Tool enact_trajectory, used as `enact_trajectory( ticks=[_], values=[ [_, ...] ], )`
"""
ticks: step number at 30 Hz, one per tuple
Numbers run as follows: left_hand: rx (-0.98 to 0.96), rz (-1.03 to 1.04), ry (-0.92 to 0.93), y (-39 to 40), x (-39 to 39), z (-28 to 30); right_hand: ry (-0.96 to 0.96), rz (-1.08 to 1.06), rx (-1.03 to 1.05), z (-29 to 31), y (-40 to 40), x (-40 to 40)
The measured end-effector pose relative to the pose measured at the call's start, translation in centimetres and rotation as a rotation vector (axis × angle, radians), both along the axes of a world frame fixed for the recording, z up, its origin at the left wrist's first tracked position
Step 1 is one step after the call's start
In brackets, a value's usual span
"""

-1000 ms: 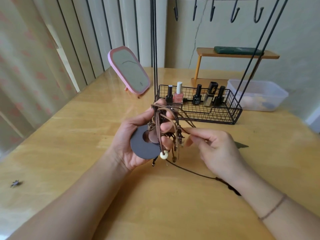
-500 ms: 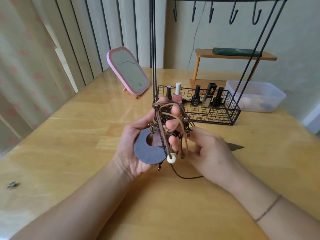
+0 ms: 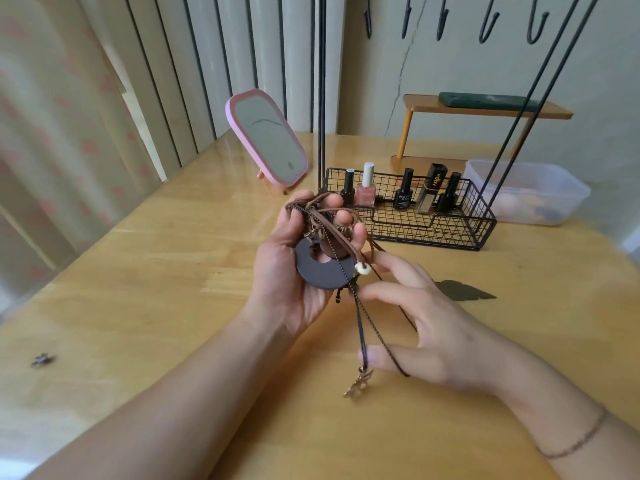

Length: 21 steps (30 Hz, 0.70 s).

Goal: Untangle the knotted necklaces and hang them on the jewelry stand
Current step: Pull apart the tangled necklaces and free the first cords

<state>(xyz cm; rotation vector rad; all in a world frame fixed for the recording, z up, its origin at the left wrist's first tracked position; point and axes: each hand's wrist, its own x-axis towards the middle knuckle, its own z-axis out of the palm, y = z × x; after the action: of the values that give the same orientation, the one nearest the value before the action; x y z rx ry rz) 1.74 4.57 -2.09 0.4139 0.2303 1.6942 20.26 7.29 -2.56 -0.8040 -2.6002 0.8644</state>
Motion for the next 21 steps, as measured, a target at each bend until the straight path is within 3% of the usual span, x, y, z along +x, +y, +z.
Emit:
enact_trajectory(
  ticks=[6, 12, 17, 21],
  values=[
    [-0.017, 0.14, 0.073, -0.2, 0.4, 0.3, -0.147, 0.061, -0.083, 1.1, -0.7, 0.0],
    [0.079, 0.323, 0.326, -0.8, 3.1, 0.3, -0.004, -0.105, -0.007, 0.4, -1.2, -0.8],
    [0.162, 0.338, 0.372, -0.9, 3.9, -0.2, 0.152, -0.353, 0.046, 0.5, -0.8, -0.9],
    [0.239, 0.418, 0.485, -1.0, 4.0, 0.0, 0.199, -0.378, 0.024, 0.3, -1.0, -0.9]
  ],
)
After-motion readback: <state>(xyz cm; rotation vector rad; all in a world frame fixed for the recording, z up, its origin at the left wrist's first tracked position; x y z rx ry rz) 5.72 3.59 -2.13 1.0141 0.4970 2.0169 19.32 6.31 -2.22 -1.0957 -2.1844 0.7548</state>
